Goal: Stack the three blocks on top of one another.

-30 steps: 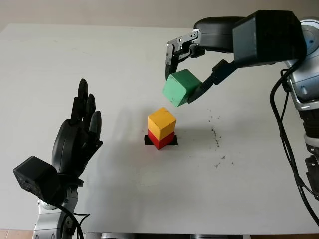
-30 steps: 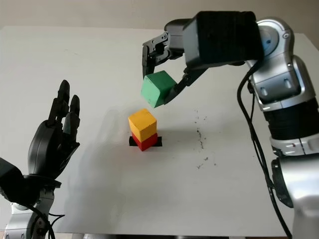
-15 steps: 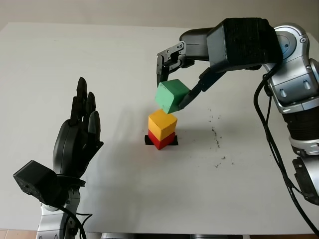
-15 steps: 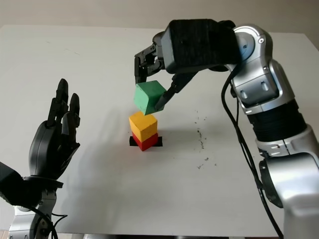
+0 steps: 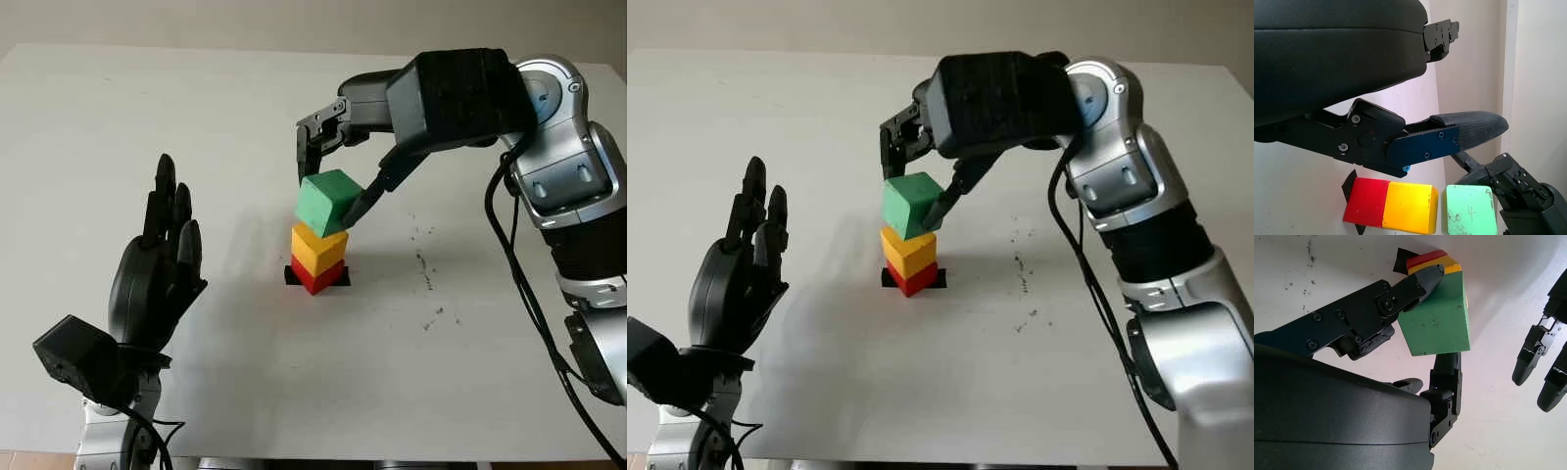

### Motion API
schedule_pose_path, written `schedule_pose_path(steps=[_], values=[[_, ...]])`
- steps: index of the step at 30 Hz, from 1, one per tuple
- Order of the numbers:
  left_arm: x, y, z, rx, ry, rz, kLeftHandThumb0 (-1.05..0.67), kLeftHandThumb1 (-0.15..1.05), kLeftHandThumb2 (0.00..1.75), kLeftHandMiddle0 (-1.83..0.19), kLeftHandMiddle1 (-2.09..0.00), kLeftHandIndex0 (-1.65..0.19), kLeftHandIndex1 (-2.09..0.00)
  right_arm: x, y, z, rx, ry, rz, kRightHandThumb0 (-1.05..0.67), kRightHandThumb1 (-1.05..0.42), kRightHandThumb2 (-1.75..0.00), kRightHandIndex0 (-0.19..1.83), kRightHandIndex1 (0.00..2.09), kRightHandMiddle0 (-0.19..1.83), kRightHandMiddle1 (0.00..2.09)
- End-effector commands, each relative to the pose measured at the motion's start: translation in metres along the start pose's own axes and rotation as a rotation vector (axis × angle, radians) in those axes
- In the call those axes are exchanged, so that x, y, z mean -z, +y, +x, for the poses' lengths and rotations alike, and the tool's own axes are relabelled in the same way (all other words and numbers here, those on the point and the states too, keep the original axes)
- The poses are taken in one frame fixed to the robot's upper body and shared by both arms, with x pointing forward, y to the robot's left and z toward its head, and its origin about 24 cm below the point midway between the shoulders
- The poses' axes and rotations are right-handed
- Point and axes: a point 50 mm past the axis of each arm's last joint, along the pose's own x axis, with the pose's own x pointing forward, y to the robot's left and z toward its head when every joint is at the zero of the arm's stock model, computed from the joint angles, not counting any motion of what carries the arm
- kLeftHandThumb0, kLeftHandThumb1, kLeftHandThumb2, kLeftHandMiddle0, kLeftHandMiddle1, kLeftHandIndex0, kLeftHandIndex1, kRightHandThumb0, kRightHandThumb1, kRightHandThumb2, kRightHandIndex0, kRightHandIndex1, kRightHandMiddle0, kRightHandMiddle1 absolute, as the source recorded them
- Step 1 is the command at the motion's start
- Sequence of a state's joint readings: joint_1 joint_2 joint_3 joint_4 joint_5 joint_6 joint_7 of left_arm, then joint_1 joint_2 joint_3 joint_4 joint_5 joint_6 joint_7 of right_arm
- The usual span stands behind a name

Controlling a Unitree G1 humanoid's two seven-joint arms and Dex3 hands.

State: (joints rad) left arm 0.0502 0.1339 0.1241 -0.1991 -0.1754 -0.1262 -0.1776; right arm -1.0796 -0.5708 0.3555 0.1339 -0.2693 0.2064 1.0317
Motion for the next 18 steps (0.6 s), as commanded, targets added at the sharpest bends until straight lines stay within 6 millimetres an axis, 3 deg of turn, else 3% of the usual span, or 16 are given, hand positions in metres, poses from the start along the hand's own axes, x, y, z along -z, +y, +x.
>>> schedule_pose_path(steps=[1, 18], values=[[-0.0008, -0.0022, -0.0020, -0.003, -0.006, -0.004, -0.78, 1.05, 0.64, 0.19, 0.00, 0.19, 0.00, -0.0049, -0.0002, 0.0003, -0.002, -0.014, -0.015, -0.52, -0.92, -0.05, 0.38, 0.06, 0.43, 1.56], [-0.0004, -0.0020, -0.0034, 0.006, 0.008, 0.000, -0.80, 1.05, 0.61, 0.19, 0.00, 0.19, 0.00, -0.0068, 0.0052, 0.0063, -0.016, -0.028, -0.041, -0.51, -0.92, -0.05, 0.35, 0.05, 0.40, 1.62]])
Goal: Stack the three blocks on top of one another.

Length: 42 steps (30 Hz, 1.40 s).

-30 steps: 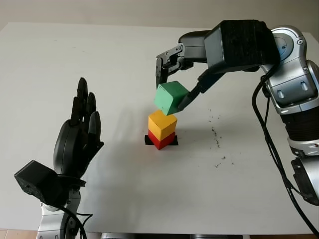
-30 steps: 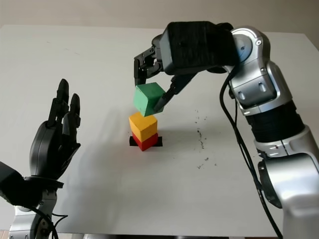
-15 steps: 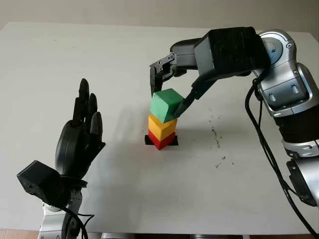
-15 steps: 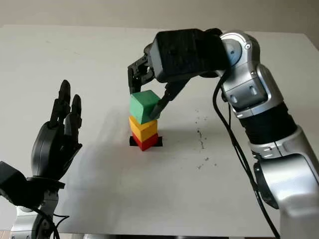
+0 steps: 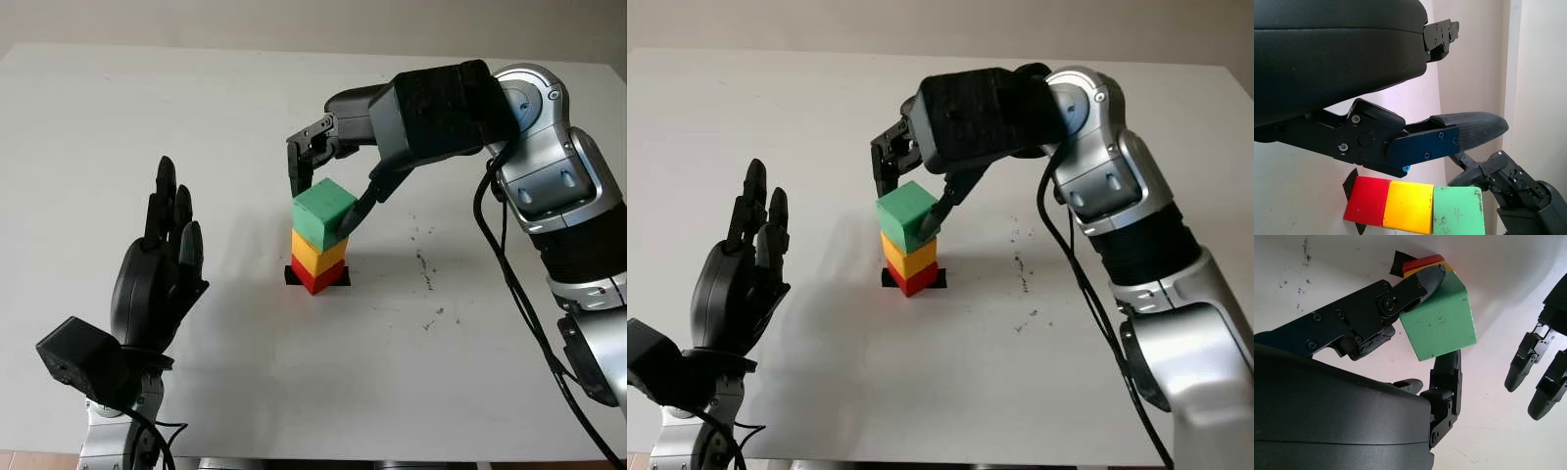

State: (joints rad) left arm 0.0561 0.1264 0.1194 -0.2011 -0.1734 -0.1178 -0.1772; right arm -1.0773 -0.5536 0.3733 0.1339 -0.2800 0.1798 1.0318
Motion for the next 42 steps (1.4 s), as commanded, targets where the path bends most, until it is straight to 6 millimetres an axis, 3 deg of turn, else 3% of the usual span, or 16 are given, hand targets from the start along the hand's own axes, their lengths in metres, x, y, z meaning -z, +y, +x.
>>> schedule_pose_path(steps=[1, 10, 13, 17, 21, 25, 36, 39, 42], values=[[-0.002, 0.000, -0.002, 0.008, -0.005, 0.008, -0.80, 1.05, 0.62, 0.19, 0.00, 0.19, 0.00, -0.002, 0.001, 0.000, 0.004, -0.010, -0.010, -0.51, -0.92, -0.05, 0.35, 0.04, 0.40, 1.62], [-0.002, -0.001, -0.003, -0.003, 0.005, 0.006, -0.81, 1.05, 0.60, 0.19, 0.00, 0.19, 0.00, -0.002, 0.003, -0.002, 0.007, -0.028, -0.004, -0.51, -0.92, -0.05, 0.32, 0.04, 0.37, 1.61], [-0.002, -0.001, -0.003, -0.005, 0.006, 0.013, -0.82, 1.05, 0.59, 0.19, 0.00, 0.19, 0.00, -0.002, 0.005, -0.003, -0.001, -0.029, 0.016, -0.54, -0.90, -0.05, 0.28, 0.02, 0.29, 1.46], [-0.002, 0.000, -0.003, 0.004, 0.002, 0.011, -0.82, 1.05, 0.58, 0.19, 0.00, 0.19, 0.00, -0.003, 0.006, -0.005, -0.022, -0.035, 0.035, -0.58, -0.87, -0.05, 0.14, 0.01, 0.05, 1.11], [-0.002, 0.000, -0.003, 0.002, 0.007, 0.009, -0.82, 1.05, 0.58, 0.19, 0.00, 0.19, 0.00, -0.005, 0.005, -0.008, -0.088, -0.010, -0.008, -0.70, -0.86, -0.05, -0.14, 0.01, -0.11, 0.43], [-0.003, 0.001, -0.003, 0.004, 0.014, 0.014, -0.84, 1.05, 0.56, 0.19, 0.00, 0.19, 0.00, -0.005, 0.006, -0.012, -0.097, -0.024, -0.053, -0.82, -0.85, -0.05, -0.19, 0.00, -0.19, 0.07], [-0.002, 0.002, -0.005, -0.003, 0.014, 0.007, -0.83, 1.05, 0.55, 0.19, 0.00, 0.19, 0.00, 0.010, -0.007, -0.044, 0.074, -0.039, -0.049, -1.00, -0.91, -0.06, -0.19, 0.00, -0.19, 0.00], [-0.003, 0.002, -0.005, -0.007, 0.014, 0.017, -0.83, 1.05, 0.57, 0.19, 0.00, 0.19, 0.00, 0.019, -0.012, -0.059, 0.167, -0.032, 0.058, -1.00, -0.90, -0.06, -0.19, 0.00, -0.19, 0.00], [-0.002, 0.003, -0.004, -0.007, 0.001, 0.015, -0.82, 1.05, 0.59, 0.19, 0.00, 0.19, 0.00, 0.040, 0.001, -0.072, 0.424, -0.182, 0.357, -0.90, -0.98, -0.08, -0.19, 0.00, -0.19, 0.00]])
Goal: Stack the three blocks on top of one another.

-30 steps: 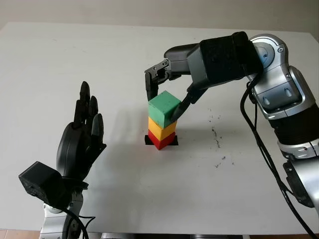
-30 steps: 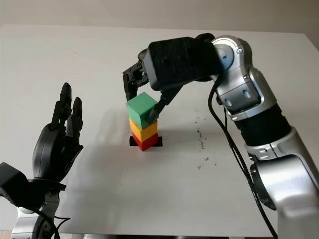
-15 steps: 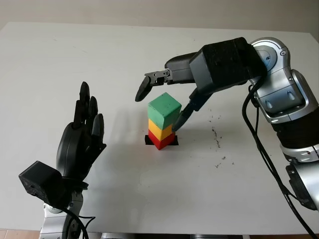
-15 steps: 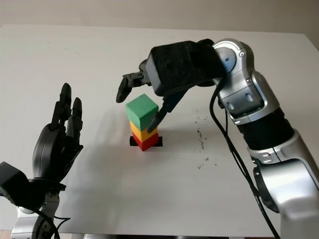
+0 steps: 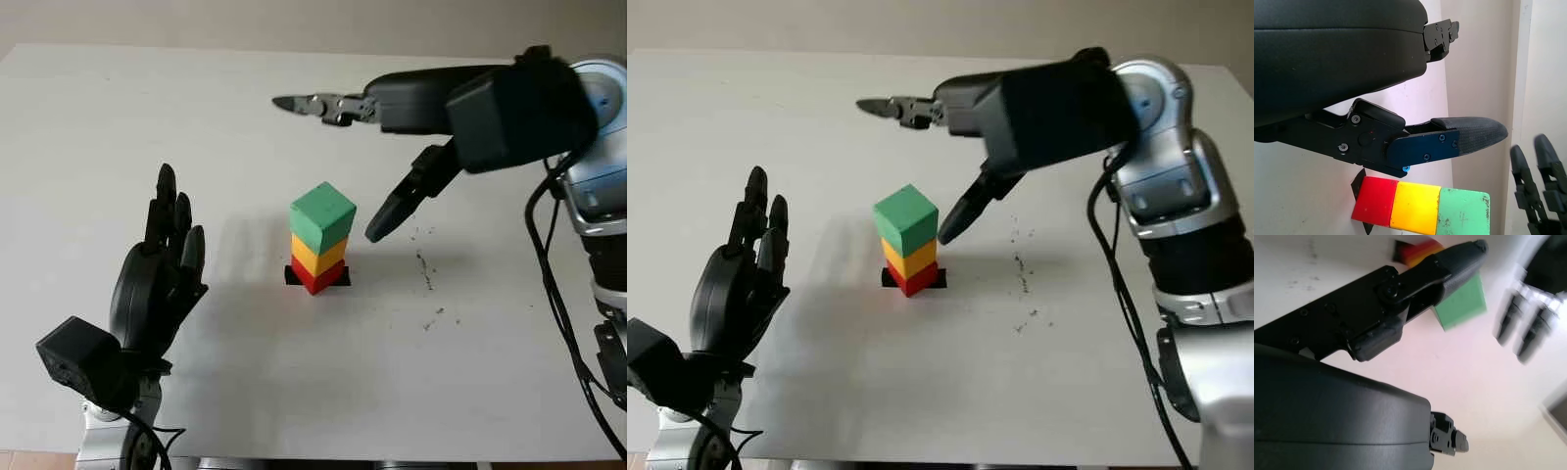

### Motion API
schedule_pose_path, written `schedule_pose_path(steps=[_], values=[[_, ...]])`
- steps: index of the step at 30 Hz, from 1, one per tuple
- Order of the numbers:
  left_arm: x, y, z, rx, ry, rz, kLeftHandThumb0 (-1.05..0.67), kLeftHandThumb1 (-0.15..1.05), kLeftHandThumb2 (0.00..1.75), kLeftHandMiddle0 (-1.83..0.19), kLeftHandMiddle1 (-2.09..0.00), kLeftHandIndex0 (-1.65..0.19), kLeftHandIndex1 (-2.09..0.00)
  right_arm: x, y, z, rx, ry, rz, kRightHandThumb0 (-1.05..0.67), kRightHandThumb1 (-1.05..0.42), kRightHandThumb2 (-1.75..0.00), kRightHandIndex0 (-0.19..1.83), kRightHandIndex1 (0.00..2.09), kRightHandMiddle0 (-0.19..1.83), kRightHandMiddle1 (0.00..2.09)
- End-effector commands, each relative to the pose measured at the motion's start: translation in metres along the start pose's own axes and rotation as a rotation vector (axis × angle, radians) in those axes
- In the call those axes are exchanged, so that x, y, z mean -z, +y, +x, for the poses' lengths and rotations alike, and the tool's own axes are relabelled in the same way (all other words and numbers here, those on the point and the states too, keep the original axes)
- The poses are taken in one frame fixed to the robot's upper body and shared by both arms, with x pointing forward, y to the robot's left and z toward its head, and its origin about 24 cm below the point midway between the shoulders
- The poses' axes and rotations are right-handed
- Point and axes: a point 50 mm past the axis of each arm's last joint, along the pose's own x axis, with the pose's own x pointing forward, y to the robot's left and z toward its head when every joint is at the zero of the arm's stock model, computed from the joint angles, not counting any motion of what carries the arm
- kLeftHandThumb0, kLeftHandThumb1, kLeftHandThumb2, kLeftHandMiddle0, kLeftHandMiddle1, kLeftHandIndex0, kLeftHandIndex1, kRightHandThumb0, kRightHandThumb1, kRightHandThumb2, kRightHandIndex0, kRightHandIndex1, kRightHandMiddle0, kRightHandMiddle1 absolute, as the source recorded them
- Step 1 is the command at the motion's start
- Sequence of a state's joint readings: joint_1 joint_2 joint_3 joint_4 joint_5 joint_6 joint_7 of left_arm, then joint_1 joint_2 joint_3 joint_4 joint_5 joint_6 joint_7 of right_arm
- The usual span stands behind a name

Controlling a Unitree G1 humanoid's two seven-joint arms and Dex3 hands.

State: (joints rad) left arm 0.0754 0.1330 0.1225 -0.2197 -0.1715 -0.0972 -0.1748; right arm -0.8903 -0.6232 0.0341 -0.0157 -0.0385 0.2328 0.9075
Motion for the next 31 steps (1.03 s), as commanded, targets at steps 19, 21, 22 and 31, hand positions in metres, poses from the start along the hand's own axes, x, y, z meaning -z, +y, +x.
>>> schedule_pose_path(steps=[19, 21, 22, 31], values=[[-0.002, 0.004, 0.025, 0.011, -0.081, -0.045, -0.79, 1.05, 0.63, 0.19, 0.00, 0.19, 0.00, 0.084, 0.134, -0.022, 0.589, 0.067, 0.691, -0.67, -1.05, -0.75, -0.19, 0.00, -0.19, 0.00], [0.000, 0.004, 0.029, 0.006, -0.082, -0.047, -0.81, 1.05, 0.62, 0.19, 0.00, 0.19, 0.00, 0.086, 0.145, -0.020, 0.596, 0.092, 0.711, -0.67, -1.05, -0.78, -0.19, 0.00, -0.19, 0.00], [0.001, 0.004, 0.030, 0.001, -0.081, -0.050, -0.81, 1.05, 0.62, 0.19, 0.00, 0.19, 0.00, 0.087, 0.151, -0.019, 0.597, 0.100, 0.725, -0.67, -1.05, -0.79, -0.19, 0.00, -0.19, 0.00], [0.005, 0.002, 0.033, 0.026, -0.091, -0.034, -0.81, 1.05, 0.61, 0.19, 0.00, 0.19, 0.00, 0.083, 0.180, -0.013, 0.640, 0.135, 0.863, -0.78, -1.05, -0.75, -0.19, 0.00, -0.19, 0.00]])
